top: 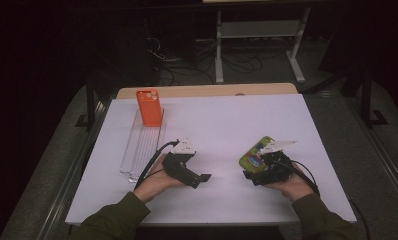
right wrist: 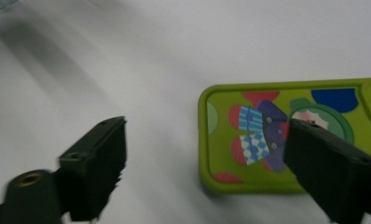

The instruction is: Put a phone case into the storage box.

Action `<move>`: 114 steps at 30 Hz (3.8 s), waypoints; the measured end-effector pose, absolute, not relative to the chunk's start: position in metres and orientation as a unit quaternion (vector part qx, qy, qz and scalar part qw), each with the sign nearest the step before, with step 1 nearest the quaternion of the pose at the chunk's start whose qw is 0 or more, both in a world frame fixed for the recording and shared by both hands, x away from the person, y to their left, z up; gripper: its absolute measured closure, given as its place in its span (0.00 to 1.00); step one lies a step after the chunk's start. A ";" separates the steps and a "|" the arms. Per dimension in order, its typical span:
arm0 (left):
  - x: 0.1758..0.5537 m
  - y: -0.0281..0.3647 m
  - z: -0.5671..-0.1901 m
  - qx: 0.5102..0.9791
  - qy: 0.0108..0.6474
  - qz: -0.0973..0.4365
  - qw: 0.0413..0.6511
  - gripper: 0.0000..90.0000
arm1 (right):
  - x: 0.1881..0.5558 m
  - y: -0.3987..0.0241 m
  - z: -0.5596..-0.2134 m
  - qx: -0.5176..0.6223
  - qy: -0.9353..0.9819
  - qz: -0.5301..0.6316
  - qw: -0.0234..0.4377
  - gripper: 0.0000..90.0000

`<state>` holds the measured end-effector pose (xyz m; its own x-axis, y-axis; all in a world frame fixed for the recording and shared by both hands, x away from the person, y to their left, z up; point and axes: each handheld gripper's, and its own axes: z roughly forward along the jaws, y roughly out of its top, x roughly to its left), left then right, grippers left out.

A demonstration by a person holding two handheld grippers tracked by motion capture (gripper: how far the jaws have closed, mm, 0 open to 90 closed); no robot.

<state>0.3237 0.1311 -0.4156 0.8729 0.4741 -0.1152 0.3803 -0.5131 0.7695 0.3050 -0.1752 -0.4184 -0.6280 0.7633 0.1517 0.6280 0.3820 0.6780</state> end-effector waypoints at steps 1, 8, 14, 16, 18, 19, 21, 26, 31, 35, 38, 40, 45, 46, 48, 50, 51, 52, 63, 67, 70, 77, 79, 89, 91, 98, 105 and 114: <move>0.324 0.131 -0.416 0.867 0.247 0.055 0.429 0.00 | 0.309 -0.173 -0.418 0.425 0.827 0.358 0.085 0.21; 0.326 0.133 -0.416 0.868 0.248 0.054 0.427 0.00 | 0.341 -0.158 -0.416 0.431 0.833 0.332 0.100 0.52; 0.328 0.136 -0.416 0.865 0.253 0.054 0.431 0.00 | 0.364 -0.144 -0.424 0.438 0.842 0.303 0.087 0.75; 0.328 0.136 -0.416 0.864 0.255 0.054 0.432 0.00 | 0.368 -0.142 -0.424 0.439 0.840 0.306 0.086 0.82; 0.328 0.136 -0.416 0.864 0.254 0.054 0.432 0.00 | 0.371 -0.139 -0.424 0.436 0.843 0.303 0.085 0.89; 0.328 0.136 -0.416 0.864 0.255 0.054 0.431 0.00 | 0.372 -0.138 -0.425 0.435 0.844 0.303 0.082 0.92; 0.327 0.135 -0.416 0.864 0.254 0.052 0.432 0.00 | 0.372 -0.135 -0.426 0.431 0.848 0.297 0.082 0.98; 0.328 0.135 -0.416 0.864 0.254 0.052 0.432 0.00 | 0.371 -0.133 -0.429 0.423 0.856 0.287 0.075 0.98; 0.327 0.134 -0.417 0.862 0.257 0.048 0.434 0.00 | 0.369 -0.134 -0.428 0.421 0.860 0.280 0.069 0.99; 0.328 0.135 -0.417 0.866 0.252 0.049 0.429 0.00 | 0.364 -0.137 -0.428 0.420 0.865 0.267 0.068 0.99; 0.327 0.135 -0.417 0.865 0.255 0.049 0.431 0.00 | 0.358 -0.143 -0.430 0.418 0.868 0.259 0.070 0.99; 0.327 0.135 -0.417 0.864 0.257 0.047 0.431 0.00 | 0.353 -0.148 -0.431 0.420 0.869 0.254 0.070 0.99; 0.327 0.134 -0.417 0.862 0.258 0.047 0.434 0.00 | 0.342 -0.165 -0.431 0.424 0.868 0.250 0.075 0.99; 0.327 0.134 -0.417 0.866 0.253 0.048 0.429 0.00 | 0.340 -0.169 -0.431 0.422 0.868 0.250 0.079 0.99; 0.327 0.134 -0.418 0.866 0.254 0.047 0.429 0.00 | 0.336 -0.177 -0.431 0.425 0.866 0.248 0.083 0.99; 0.328 0.134 -0.418 0.865 0.254 0.048 0.430 0.00 | 0.332 -0.184 -0.430 0.439 0.861 0.245 0.077 0.99; 0.328 0.135 -0.418 0.866 0.252 0.049 0.428 0.00 | 0.330 -0.188 -0.430 0.445 0.858 0.243 0.078 0.99; 0.328 0.135 -0.418 0.866 0.252 0.049 0.429 0.00 | 0.329 -0.192 -0.430 0.446 0.858 0.242 0.079 0.99; 0.328 0.135 -0.418 0.867 0.252 0.048 0.428 0.00 | 0.320 -0.227 -0.431 0.470 0.845 0.237 0.098 0.99; 0.329 0.135 -0.418 0.867 0.251 0.049 0.428 0.00 | 0.319 -0.226 -0.428 0.468 0.840 0.259 0.093 0.98; 0.329 0.135 -0.418 0.864 0.256 0.051 0.431 0.00 | 0.316 -0.221 -0.419 0.461 0.831 0.295 0.095 0.82; 0.329 0.137 -0.417 0.862 0.262 0.051 0.431 0.00 | 0.308 -0.202 -0.407 0.435 0.815 0.368 0.102 0.39; 0.329 0.137 -0.417 0.860 0.266 0.046 0.434 0.00 | 0.304 -0.200 -0.408 0.425 0.813 0.383 0.108 0.28; 0.331 0.139 -0.416 0.858 0.269 0.045 0.435 0.00 | 0.287 -0.198 -0.431 0.397 0.813 0.408 0.125 0.00; 0.331 0.139 -0.416 0.859 0.270 0.046 0.433 0.00 | 0.285 -0.196 -0.434 0.391 0.820 0.398 0.125 0.00; 0.331 0.139 -0.418 0.858 0.272 0.045 0.433 0.00 | 0.286 -0.194 -0.432 0.383 0.820 0.407 0.129 0.00; 0.330 0.139 -0.418 0.861 0.266 0.053 0.430 0.00 | 0.286 -0.193 -0.425 0.386 0.823 0.398 0.124 0.00; 0.330 0.139 -0.417 0.862 0.263 0.053 0.430 0.00 | 0.292 -0.194 -0.411 0.396 0.828 0.380 0.116 0.00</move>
<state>0.3305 0.1393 -0.4175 0.8561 0.4991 -0.1341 0.4075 -0.4925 0.7690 0.2922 -0.1941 -0.4108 -0.6596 0.7438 0.1084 0.5671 0.3979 0.7212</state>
